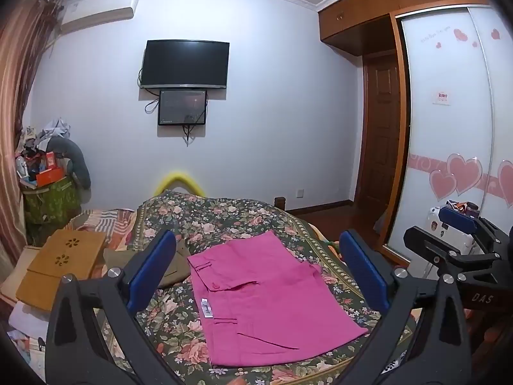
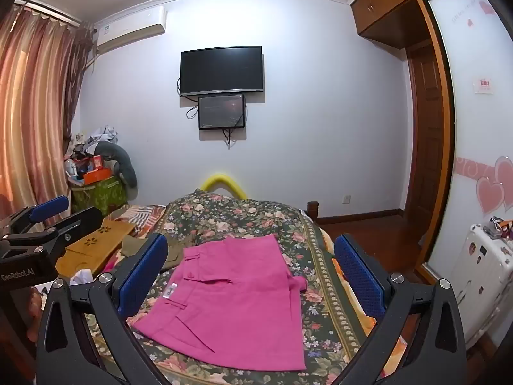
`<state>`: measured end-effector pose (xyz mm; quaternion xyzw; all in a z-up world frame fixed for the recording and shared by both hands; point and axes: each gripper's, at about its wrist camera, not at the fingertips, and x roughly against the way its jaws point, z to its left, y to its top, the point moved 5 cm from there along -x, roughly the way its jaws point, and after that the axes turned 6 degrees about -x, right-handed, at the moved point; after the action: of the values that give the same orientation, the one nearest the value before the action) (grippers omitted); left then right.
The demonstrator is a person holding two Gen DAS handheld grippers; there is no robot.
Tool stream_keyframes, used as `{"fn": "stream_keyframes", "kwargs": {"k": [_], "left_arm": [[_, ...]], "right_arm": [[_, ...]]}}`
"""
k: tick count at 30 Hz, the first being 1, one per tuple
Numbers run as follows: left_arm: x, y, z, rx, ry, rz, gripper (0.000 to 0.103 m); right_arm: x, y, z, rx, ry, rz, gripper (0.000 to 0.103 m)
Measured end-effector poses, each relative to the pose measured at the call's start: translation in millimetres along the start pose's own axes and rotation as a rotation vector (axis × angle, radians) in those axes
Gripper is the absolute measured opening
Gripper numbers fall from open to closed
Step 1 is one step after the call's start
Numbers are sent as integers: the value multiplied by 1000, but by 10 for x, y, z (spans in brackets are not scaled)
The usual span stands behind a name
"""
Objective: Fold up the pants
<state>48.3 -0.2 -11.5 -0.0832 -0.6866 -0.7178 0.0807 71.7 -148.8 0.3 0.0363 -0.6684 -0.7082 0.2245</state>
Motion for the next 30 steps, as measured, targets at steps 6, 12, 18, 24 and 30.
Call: {"fn": "stream_keyframes", "kwargs": {"k": [6, 12, 18, 24, 30], "left_arm": [[-24, 51, 54, -2, 4, 12, 103], [12, 47, 31, -10, 7, 12, 103], [-9, 58, 46, -8, 17, 10, 103], [-12, 34, 58, -13, 26, 3, 103], [-9, 26, 45, -17, 29, -3, 103]], "right_arm": [[-2, 0, 7, 7, -2, 4, 103], [0, 5, 16, 7, -3, 6, 103], [-35, -25, -7, 3, -2, 9, 103], [-51, -34, -27, 1, -4, 8, 103], [-47, -53, -20, 2, -3, 13, 103]]}}
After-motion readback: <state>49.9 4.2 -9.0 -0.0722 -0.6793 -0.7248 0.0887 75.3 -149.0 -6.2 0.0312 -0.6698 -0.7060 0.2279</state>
